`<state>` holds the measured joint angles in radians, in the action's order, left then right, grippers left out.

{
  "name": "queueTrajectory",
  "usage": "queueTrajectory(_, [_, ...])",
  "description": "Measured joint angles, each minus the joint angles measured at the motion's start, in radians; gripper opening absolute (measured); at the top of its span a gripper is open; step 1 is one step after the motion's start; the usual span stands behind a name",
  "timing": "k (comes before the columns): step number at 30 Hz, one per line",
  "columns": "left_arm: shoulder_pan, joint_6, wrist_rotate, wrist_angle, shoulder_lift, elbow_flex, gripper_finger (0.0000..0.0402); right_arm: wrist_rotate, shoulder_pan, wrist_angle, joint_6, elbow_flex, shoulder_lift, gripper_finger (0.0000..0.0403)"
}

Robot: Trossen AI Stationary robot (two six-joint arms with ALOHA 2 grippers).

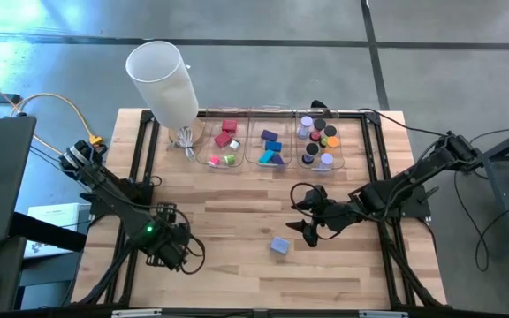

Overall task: Pick & Place Office items
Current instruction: Put the light blue hourglass into the right transparent bin

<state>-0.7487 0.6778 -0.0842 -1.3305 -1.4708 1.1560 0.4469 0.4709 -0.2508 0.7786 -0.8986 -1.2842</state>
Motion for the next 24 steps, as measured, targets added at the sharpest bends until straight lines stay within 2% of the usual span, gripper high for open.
queueTrajectory(16, [0.066,-0.076,0.039,0.104,0.0,-0.078,0.0271,0.0,0.0,0.0,-0.023,0.0,0.0,0.0289])
queueTrajectory(24, [0.094,-0.028,0.026,0.153,0.0,-0.151,0.0271,0.004,0.0,0.0,-0.028,0.0,0.0,0.0289])
